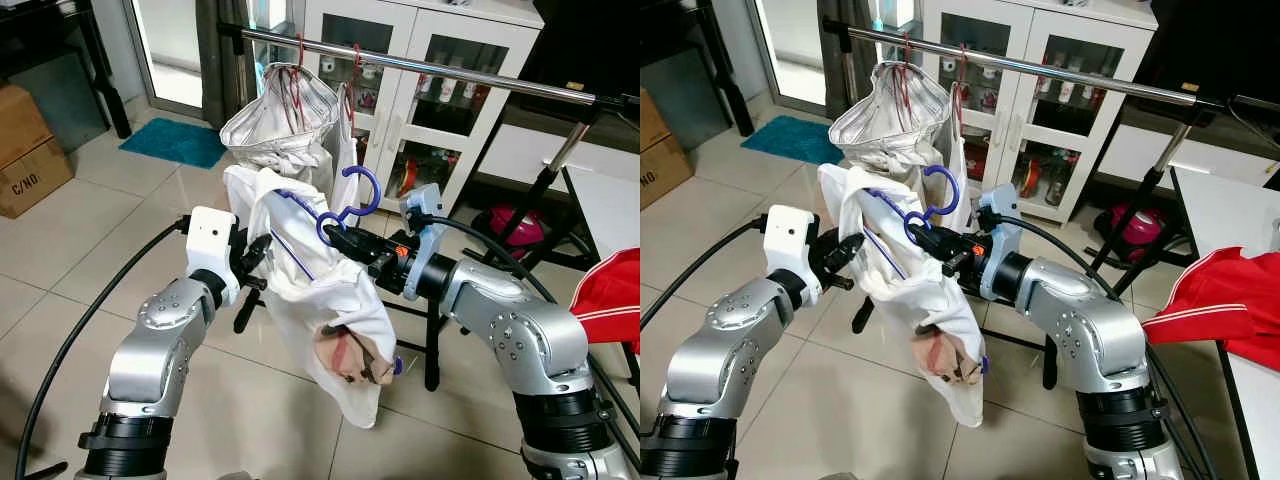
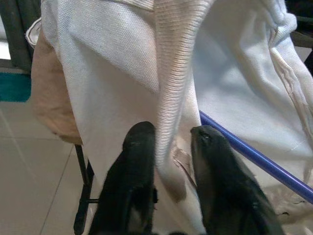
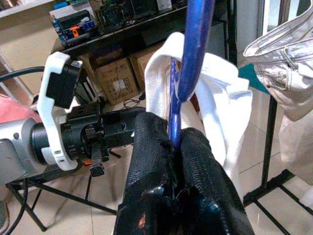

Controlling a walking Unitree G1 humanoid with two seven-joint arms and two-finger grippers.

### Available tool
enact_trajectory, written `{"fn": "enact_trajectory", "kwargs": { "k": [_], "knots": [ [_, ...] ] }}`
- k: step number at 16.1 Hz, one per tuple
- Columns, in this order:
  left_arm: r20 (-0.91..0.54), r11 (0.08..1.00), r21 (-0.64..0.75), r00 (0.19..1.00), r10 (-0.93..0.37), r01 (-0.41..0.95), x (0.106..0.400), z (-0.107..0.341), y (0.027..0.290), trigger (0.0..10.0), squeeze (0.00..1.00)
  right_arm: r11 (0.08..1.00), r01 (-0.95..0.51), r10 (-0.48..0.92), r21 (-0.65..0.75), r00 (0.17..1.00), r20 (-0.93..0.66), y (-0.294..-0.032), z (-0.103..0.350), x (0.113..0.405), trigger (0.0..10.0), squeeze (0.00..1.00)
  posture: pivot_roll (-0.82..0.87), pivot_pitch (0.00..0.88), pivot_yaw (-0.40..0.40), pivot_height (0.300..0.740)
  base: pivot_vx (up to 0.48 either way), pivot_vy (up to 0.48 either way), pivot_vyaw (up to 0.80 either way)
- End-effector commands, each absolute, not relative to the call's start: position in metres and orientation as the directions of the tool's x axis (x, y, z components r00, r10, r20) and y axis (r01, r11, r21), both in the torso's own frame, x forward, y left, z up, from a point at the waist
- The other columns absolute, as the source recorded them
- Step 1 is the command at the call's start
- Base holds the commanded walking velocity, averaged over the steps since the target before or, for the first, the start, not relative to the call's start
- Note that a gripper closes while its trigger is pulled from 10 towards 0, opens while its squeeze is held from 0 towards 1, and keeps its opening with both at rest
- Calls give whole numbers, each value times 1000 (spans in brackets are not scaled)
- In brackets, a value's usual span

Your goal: Hang hanger

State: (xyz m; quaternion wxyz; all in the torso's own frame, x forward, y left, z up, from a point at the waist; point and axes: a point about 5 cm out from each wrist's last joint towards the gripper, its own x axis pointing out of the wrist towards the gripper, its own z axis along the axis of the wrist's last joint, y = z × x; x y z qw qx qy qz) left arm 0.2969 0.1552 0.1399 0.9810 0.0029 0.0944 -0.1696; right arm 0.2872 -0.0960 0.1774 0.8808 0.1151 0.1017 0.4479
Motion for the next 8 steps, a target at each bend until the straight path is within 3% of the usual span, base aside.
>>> {"fn": "enact_trajectory", "kwargs": {
  "k": [1, 8],
  "knots": [
    [-187, 942, -31, 924, -334, 335, 296, 140, 154, 0, 0, 566, -778, 815, 271, 578, -43, -96, 186, 288, 0, 0, -71, 0, -70, 740, 0, 0, 0],
    [-122, 935, -29, 927, -355, 354, 297, 161, 155, 0, 0, 577, -772, 810, 267, 583, -64, -96, 183, 289, 0, 0, -59, 0, -73, 740, 0, 0, 0]
  ]
}}
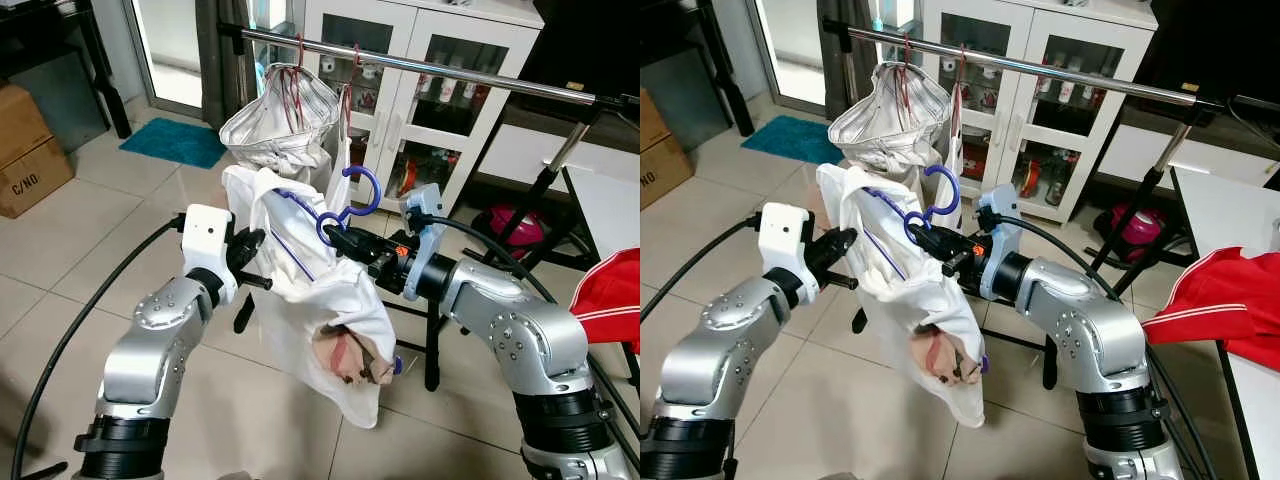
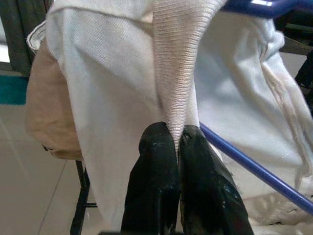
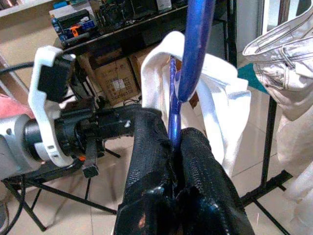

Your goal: Hang hanger

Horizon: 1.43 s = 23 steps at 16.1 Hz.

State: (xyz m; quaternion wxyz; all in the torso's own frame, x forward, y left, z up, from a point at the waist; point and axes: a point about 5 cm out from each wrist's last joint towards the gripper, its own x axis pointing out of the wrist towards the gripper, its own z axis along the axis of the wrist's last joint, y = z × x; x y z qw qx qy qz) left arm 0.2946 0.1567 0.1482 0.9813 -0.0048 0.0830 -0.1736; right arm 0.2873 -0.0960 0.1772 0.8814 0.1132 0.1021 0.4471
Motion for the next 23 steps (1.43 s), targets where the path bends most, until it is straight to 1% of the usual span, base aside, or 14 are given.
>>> {"fn": "enact_trajectory", "kwargs": {
  "k": [1, 2, 6, 8, 10, 11, 13, 17, 19, 20, 21, 22, 23],
  "knots": [
    [-110, 934, -18, 928, -357, 357, 298, 168, 155, 0, 0, 591, -769, 803, 244, 588, -96, -97, 179, 290, 0, 0, -59, 0, -73, 740, 0, 0, 0],
    [-97, 935, 3, 931, -352, 354, 300, 180, 154, 0, 0, 610, -766, 792, 200, 590, -156, -99, 171, 290, 0, 0, -59, 0, -73, 740, 0, 0, 0],
    [-82, 935, 53, 935, -345, 350, 302, 198, 157, 0, 0, 625, -766, 774, 149, 585, -242, -100, 159, 289, 0, 0, -53, 0, -75, 740, 0, 0, 0],
    [-77, 937, 81, 939, -335, 341, 306, 213, 162, 0, 0, 599, -795, 770, 93, 541, -338, -100, 145, 283, 0, 0, -46, 0, -81, 740, 0, 0, 0],
    [-132, 911, 103, 913, -386, 400, 305, 212, 161, 0, 0, 563, -823, 785, 83, 500, -366, -98, 141, 278, 0, 0, -45, 0, -81, 740, 0, 0, 0],
    [-247, 863, 116, 856, -454, 491, 300, 198, 159, 0, 0, 517, -851, 810, 89, 453, -371, -94, 140, 273, 0, 0, -50, 0, -77, 740, 0, 0, 0],
    [-374, 824, 146, 802, -466, 548, 293, 186, 163, 0, 0, 487, -869, 825, 87, 426, -371, -93, 141, 269, 0, 0, -52, 0, -72, 740, 0, 0, 0],
    [-464, 797, 187, 767, -444, 574, 287, 186, 172, 0, 0, 493, -866, 822, 83, 433, -370, -95, 140, 269, 0, 0, -50, 0, -68, 740, 0, 0, 0],
    [-476, 782, 206, 758, -445, 589, 286, 189, 173, 0, 0, 492, -867, 823, 83, 431, -370, -95, 140, 269, 0, 0, -50, 0, -68, 740, 0, 0, 0],
    [-481, 767, 227, 754, -448, 600, 285, 193, 174, 392, 0, 491, -867, 823, 84, 431, -370, -95, 140, 269, 0, 0, -48, 0, -69, 740, 0, 0, 0],
    [-474, 759, 184, 733, -488, 625, 283, 198, 173, 10000, 31, 489, -868, 824, 85, 429, -370, -95, 140, 269, 0, 0, -46, 0, -71, 740, 0, 0, 0],
    [-471, 751, 170, 722, -506, 637, 283, 200, 173, 10000, 1000, 488, -869, 825, 86, 427, -369, -95, 140, 269, 0, 0, -46, 0, -71, 740, 0, 0, 0],
    [-482, 731, 148, 694, -535, 666, 280, 201, 175, 10000, 1000, 483, -871, 829, 90, 422, -367, -94, 140, 269, 0, 0, -45, 0, -72, 740, 0, 0, 0]
  ]
}}
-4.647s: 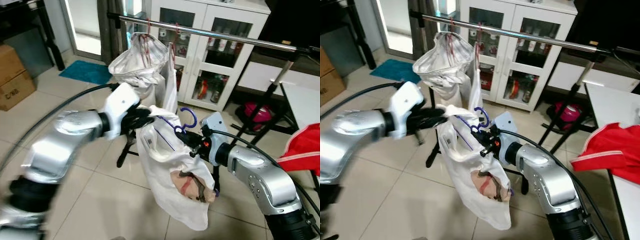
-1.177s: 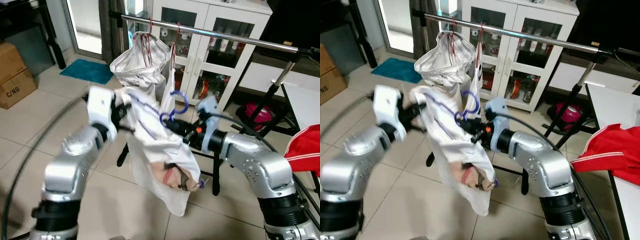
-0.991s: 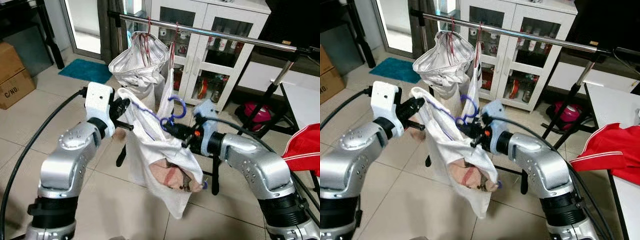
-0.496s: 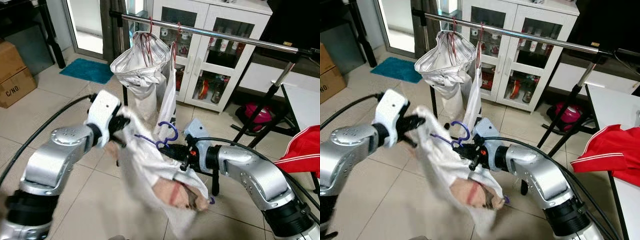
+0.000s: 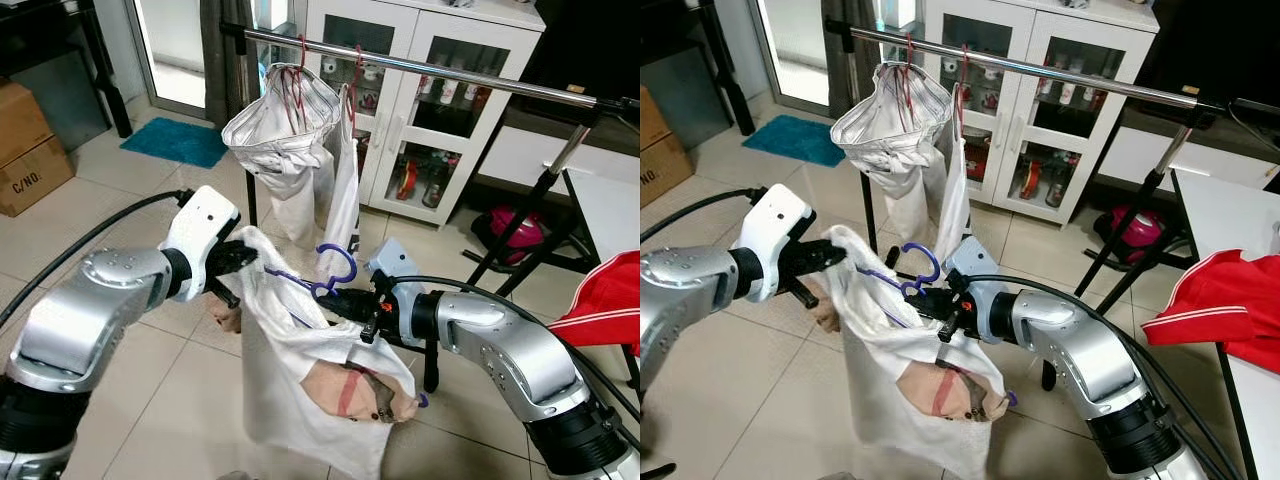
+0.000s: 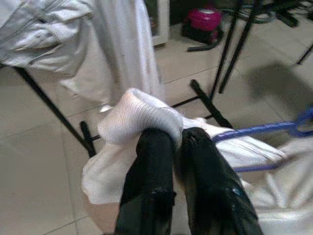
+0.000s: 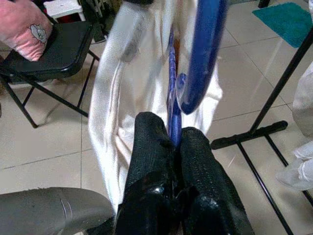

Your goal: Hang hanger

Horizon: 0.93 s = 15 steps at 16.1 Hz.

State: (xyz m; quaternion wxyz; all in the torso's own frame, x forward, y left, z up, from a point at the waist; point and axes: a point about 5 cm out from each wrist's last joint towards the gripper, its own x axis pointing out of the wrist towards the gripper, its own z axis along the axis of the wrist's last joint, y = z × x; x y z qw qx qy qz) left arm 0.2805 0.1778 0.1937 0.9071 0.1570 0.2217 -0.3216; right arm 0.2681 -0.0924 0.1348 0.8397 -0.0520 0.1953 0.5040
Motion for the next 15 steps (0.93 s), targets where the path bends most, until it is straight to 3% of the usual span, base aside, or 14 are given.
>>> {"fn": "enact_trajectory", "kwargs": {
  "k": [1, 5, 9, 12, 15],
  "knots": [
    [-493, 721, 145, 681, -541, 678, 279, 203, 181, 10000, 1000, 477, -874, 832, 92, 415, -367, -94, 140, 269, 0, 0, -44, 0, -73, 740, 0, 0, 0],
    [-493, 670, 148, 641, -588, 728, 286, 213, 188, 10000, 1000, 470, -877, 836, 96, 408, -366, -92, 139, 269, 0, 0, -43, 0, -75, 740, 0, 0, 0],
    [-519, 467, 217, 507, -688, 857, 273, 222, 202, 10000, 1000, 469, -876, 845, 113, 408, -346, -94, 141, 268, 0, 0, -46, 0, -66, 740, 0, 0, 0],
    [-565, 524, 241, 557, -609, 817, 268, 216, 226, 10000, 1000, 475, -868, 855, 144, 417, -309, -98, 146, 270, 0, 0, -44, 0, -65, 740, 0, 0, 0],
    [-535, 603, 161, 583, -612, 781, 259, 203, 222, 10000, 1000, 477, -862, 862, 173, 421, -283, -98, 148, 270, 0, 0, -40, 0, -63, 740, 0, 0, 0]
  ]
}}
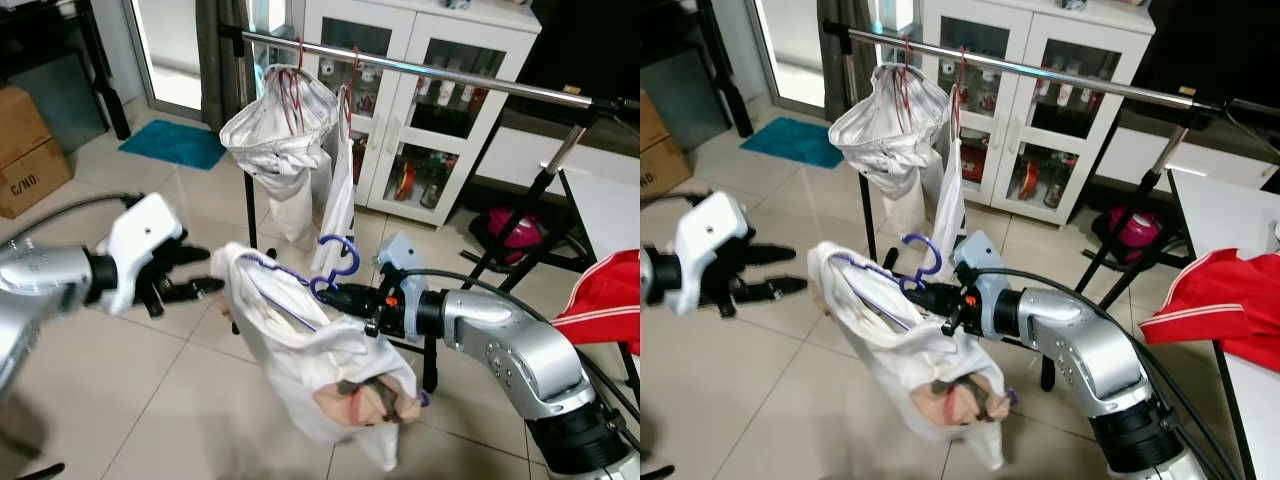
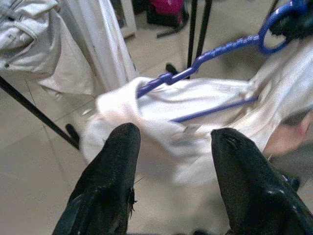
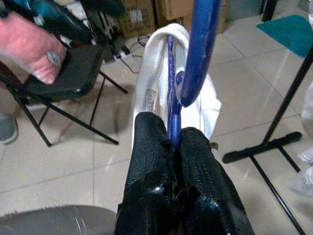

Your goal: Hang hanger

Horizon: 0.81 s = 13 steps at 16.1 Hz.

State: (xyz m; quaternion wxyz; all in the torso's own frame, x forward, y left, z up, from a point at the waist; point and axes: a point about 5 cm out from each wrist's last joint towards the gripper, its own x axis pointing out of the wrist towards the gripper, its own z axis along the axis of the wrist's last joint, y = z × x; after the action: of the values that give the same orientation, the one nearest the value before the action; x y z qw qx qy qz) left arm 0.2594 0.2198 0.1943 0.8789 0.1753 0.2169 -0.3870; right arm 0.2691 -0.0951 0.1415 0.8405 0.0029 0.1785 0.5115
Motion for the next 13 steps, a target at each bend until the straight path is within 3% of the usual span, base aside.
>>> {"fn": "enact_trajectory", "kwargs": {
  "k": [1, 3, 4, 5, 6, 9, 13],
  "knots": [
    [-461, 707, 137, 676, -574, 694, 261, 191, 209, 10000, 1000, 475, -854, 871, 214, 422, -252, -97, 148, 270, 0, 0, -39, 0, -65, 740, 0, 0, 0],
    [-412, 785, 119, 749, -519, 609, 266, 181, 203, 10000, 1000, 468, -848, 880, 250, 421, -220, -96, 150, 271, 0, 0, -38, 0, -68, 740, 0, 0, 0],
    [-374, 850, 139, 822, -429, 508, 273, 172, 197, 10000, 835, 460, -845, 887, 274, 421, -192, -97, 152, 272, 0, 0, -40, 0, -70, 740, 0, 0, 0],
    [-374, 850, 139, 822, -429, 508, 273, 172, 197, 10000, 835, 460, -845, 887, 274, 421, -192, -97, 152, 272, 0, 0, -40, 0, -70, 740, 0, 0, 0],
    [-326, 893, 143, 872, -365, 427, 279, 168, 189, 10000, 0, 455, -841, 890, 293, 422, -172, -98, 153, 272, 0, 0, -43, 0, -73, 740, 0, 0, 0],
    [-247, 939, 147, 931, -270, 311, 285, 169, 174, 10000, 0, 447, -837, 895, 316, 419, -155, -99, 154, 273, 0, 0, -48, 0, -73, 740, 0, 0, 0],
    [-203, 921, 161, 925, -321, 355, 282, 167, 159, 10000, 0, 456, -832, 890, 316, 426, -161, -98, 153, 273, 0, 0, -50, 0, -73, 740, 0, 0, 0]
  ]
}}
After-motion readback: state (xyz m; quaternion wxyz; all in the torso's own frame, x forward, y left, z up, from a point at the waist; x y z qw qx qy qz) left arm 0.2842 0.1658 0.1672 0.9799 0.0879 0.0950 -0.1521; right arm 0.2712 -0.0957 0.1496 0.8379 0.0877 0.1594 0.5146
